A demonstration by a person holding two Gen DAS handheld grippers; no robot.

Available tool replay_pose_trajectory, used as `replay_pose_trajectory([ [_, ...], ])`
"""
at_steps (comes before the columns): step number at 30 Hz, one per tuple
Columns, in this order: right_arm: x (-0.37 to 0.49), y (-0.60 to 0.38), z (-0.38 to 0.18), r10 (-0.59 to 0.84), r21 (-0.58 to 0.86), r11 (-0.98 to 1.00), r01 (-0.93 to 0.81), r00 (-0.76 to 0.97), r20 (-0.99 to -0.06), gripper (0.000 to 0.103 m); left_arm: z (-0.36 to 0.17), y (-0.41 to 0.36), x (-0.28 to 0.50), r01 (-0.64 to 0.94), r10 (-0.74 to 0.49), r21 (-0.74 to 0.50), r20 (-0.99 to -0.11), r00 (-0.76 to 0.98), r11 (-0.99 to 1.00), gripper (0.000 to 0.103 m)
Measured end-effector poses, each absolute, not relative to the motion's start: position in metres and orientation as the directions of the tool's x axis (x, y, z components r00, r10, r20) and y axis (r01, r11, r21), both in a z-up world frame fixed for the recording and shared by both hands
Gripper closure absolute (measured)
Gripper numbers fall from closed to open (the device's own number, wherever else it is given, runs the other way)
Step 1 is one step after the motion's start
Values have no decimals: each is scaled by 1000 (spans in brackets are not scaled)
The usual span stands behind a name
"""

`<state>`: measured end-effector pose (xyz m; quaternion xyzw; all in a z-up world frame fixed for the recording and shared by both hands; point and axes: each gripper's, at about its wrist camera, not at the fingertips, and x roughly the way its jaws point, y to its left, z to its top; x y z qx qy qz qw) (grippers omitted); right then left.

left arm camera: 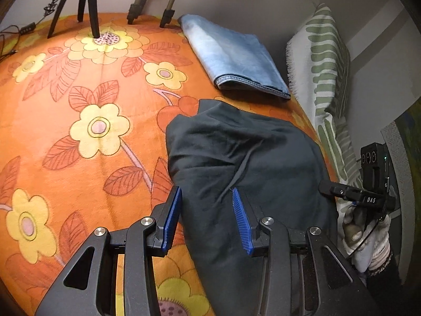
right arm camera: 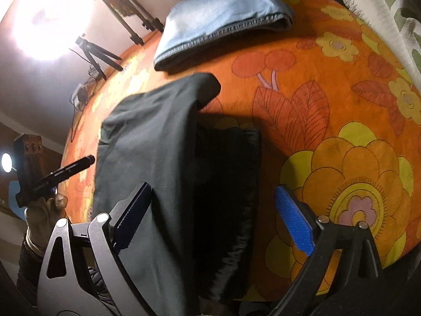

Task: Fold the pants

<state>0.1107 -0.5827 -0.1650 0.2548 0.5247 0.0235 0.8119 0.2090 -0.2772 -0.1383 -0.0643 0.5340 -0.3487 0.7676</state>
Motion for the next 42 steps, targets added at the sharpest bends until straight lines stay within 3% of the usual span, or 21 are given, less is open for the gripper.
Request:
replay_pose_trajectory([
  [13,128,-583,-177,357,477,857,193,446,-821,7,-152,-279,223,433,-605,-487,-773,191,759,65],
  [25,121,-592,-175,381,504,846,174,466,-799,26,-161,-285,225,438,-603,-486,-778,178,756,65],
  [28,112,-595,-168,342,473,861,188,476,-811,25,-159,-285,223,451,-593,-468,-784,187,760,64],
  [31,107,-595,-165,285,415,889,193,476,-832,17,-159,-288,219,468,-594,-459,-782,190,755,58],
  [38,114,-594,-174,345,463,870,172,460,-818,15,-160,-289,220,472,-601,-463,-776,193,750,58],
  [40,118,-590,-175,375,484,863,145,461,-805,25,-160,-289,220,473,-605,-466,-772,196,748,58],
  [42,120,-588,-175,375,486,862,145,463,-803,26,-160,-290,219,476,-611,-471,-767,195,743,58],
])
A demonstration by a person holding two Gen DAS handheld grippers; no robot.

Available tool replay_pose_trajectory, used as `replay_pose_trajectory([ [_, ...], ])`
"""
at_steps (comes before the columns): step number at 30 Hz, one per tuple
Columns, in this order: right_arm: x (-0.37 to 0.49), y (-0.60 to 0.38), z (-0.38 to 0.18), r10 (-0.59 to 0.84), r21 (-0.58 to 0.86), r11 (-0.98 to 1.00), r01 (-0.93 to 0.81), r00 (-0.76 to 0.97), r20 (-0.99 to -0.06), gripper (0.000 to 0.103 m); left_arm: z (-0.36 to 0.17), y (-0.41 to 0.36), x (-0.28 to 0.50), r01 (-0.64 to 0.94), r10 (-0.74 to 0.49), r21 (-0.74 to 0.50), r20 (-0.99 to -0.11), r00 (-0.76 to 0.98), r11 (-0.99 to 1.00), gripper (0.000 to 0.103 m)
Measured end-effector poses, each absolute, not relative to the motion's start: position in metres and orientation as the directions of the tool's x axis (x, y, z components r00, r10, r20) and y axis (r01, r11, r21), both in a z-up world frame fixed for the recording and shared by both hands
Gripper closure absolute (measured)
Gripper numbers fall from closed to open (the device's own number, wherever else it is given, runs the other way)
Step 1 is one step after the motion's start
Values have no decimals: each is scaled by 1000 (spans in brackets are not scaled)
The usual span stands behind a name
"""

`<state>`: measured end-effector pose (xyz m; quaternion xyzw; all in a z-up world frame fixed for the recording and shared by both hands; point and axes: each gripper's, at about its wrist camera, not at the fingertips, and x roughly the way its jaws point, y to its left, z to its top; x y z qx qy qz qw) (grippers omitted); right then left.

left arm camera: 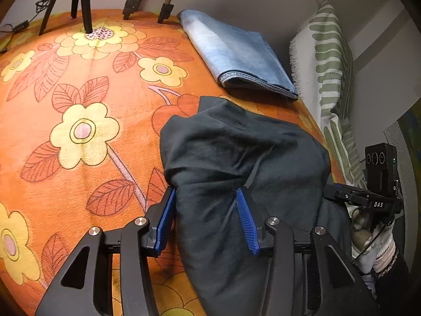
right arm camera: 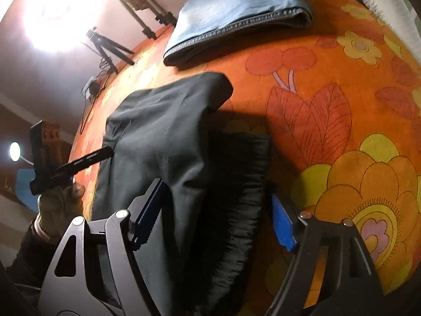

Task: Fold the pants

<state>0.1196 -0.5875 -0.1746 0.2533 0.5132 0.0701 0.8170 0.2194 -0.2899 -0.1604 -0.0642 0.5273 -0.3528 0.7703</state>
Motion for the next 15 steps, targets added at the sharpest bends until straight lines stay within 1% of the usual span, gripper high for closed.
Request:
replay_pose_trajectory([
  [1,121,-586,-174,372,481,866,140,464,-804,27,-160,-290,219,477,-613,-472,-765,196,741,58],
  [2,121,-586,-175,373,482,865,139,465,-803,31,-160,-290,219,477,-614,-472,-764,199,742,58],
  [3,121,-586,-175,376,489,861,142,468,-799,37,-160,-291,219,475,-615,-472,-762,204,743,58],
  [4,121,-586,-175,379,494,857,145,472,-796,40,-161,-291,219,472,-614,-472,-761,209,745,61],
  [5,121,-585,-174,376,493,858,144,478,-794,48,-162,-292,219,471,-614,-472,-761,210,746,69],
  [6,120,-584,-172,365,484,864,142,487,-794,58,-163,-293,218,469,-614,-472,-760,213,747,75],
  [8,119,-584,-167,360,487,862,143,502,-786,74,-164,-296,217,464,-616,-477,-758,213,747,82],
  [9,119,-584,-165,365,496,856,145,511,-778,77,-163,-298,215,468,-614,-471,-759,218,748,85],
  [12,119,-581,-161,352,481,866,133,520,-778,79,-160,-305,210,492,-603,-442,-763,233,750,88],
  [15,118,-579,-161,337,463,877,130,520,-785,79,-160,-306,209,494,-603,-439,-762,238,750,88],
])
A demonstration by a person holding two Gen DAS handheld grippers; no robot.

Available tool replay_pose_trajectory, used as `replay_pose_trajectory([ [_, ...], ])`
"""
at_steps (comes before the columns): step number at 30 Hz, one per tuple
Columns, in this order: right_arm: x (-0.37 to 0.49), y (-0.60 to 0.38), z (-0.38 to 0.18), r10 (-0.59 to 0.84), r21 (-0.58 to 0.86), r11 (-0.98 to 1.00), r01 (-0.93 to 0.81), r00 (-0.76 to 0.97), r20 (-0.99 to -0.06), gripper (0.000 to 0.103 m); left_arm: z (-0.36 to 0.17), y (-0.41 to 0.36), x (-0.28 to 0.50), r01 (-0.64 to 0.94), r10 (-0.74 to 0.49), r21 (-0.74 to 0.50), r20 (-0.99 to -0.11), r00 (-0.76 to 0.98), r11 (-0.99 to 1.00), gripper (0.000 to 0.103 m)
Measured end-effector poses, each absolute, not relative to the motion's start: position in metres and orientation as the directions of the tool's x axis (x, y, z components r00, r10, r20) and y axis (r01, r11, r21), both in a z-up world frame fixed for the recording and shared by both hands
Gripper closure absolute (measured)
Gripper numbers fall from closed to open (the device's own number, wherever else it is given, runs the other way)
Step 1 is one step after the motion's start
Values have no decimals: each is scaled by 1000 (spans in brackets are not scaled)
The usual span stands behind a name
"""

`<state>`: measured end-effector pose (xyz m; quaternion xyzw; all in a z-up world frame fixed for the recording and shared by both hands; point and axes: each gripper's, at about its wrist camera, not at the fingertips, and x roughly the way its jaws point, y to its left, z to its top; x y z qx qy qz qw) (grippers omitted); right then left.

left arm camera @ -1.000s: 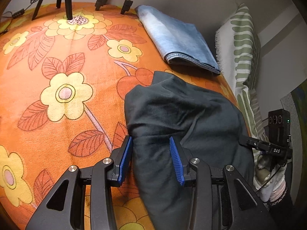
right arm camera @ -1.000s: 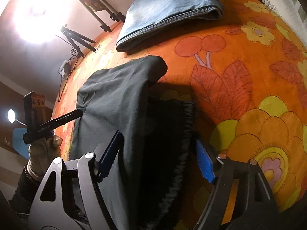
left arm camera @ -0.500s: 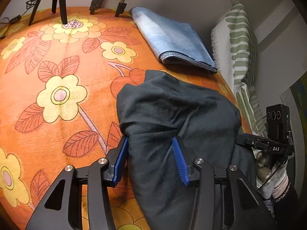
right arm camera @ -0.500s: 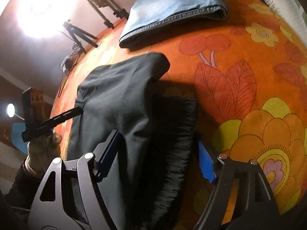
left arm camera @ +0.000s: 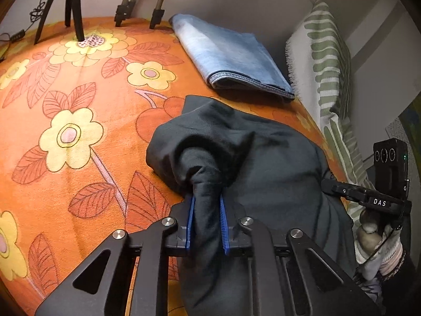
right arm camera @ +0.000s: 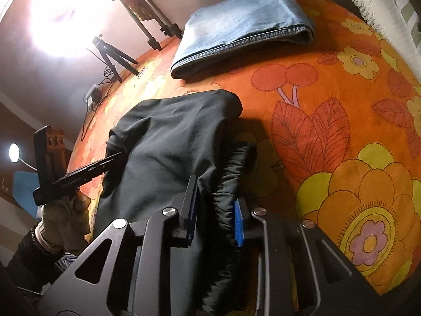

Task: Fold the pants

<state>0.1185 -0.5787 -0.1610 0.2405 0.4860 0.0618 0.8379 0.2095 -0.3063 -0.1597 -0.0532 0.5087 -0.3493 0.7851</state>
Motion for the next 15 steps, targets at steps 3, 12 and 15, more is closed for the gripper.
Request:
replay_pose_trajectory([
  [3,121,-577,-161,326,448,885,127,516,-792,77,-159,-307,209,495,-602,-436,-761,244,752,89],
  [12,130,-579,-176,339,456,878,142,489,-804,69,-159,-315,206,510,-596,-419,-762,252,751,90],
  [15,124,-569,-163,291,398,911,104,523,-801,82,-153,-315,203,520,-595,-405,-756,273,753,91],
])
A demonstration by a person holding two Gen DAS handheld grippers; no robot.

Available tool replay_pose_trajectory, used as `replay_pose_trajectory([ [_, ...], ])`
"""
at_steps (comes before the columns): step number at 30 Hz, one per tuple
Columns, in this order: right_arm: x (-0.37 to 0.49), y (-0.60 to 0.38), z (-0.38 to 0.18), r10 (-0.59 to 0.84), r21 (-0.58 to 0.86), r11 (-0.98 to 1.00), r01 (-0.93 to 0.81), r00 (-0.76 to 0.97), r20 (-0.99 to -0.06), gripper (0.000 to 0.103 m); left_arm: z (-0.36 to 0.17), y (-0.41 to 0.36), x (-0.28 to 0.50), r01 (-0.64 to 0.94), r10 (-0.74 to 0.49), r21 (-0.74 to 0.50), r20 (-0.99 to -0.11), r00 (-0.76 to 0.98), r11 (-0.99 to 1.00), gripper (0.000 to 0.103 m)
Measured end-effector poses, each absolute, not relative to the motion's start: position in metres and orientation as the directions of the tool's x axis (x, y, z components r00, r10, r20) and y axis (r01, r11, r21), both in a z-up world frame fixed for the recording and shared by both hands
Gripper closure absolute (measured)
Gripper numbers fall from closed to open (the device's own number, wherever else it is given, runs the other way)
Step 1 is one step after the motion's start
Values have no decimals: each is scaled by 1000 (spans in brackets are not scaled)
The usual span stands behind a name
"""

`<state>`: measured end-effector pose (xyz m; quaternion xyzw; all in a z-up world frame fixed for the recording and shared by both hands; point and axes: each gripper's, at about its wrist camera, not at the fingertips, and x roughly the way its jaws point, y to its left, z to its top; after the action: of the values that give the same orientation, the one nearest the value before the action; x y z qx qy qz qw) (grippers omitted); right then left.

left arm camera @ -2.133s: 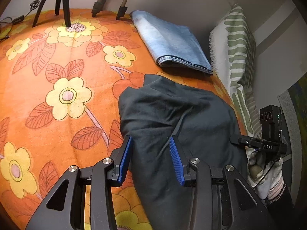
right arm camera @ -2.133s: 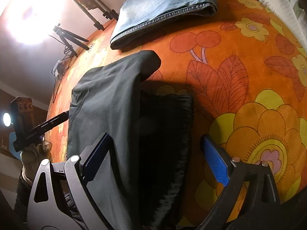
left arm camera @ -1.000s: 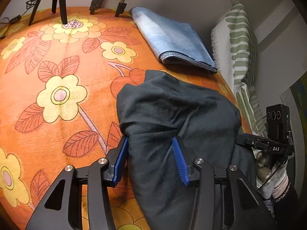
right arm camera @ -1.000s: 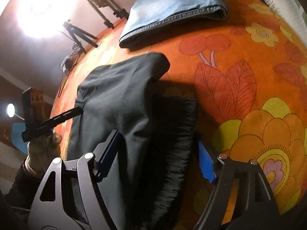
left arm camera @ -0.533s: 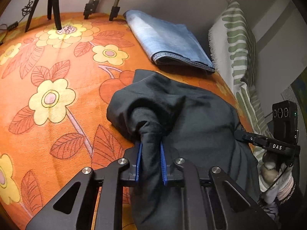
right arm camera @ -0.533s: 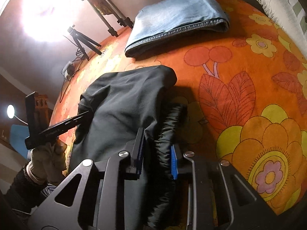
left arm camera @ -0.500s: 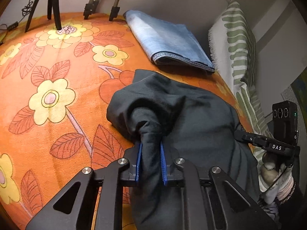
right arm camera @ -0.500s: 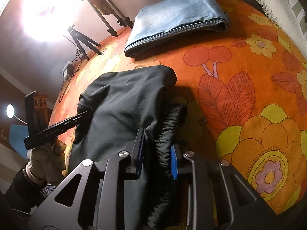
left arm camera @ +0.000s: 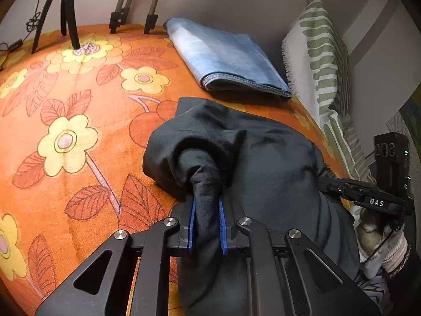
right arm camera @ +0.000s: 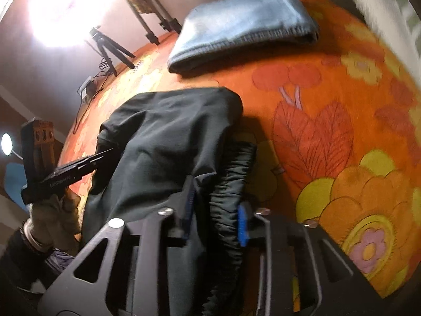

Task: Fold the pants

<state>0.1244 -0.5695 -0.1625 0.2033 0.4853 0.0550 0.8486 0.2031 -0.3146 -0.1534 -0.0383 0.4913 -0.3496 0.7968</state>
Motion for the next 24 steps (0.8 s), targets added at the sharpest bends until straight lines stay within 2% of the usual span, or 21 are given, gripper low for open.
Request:
replay_pose_trajectory([
  [3,115,-559,-148,240,346,934,90,559,-793,87,-143,-313,196,538,-596,-381,-742,307,752,91],
  [8,99,-547,-123,178,281,957,75,614,-769,88,-117,-312,182,585,-619,-348,-699,359,732,92],
  [16,85,-537,-90,140,256,964,74,677,-723,88,-80,-308,172,615,-667,-361,-638,386,701,92],
  [24,96,-550,-41,101,237,968,81,742,-663,88,-37,-328,199,653,-692,-337,-592,413,678,92],
])
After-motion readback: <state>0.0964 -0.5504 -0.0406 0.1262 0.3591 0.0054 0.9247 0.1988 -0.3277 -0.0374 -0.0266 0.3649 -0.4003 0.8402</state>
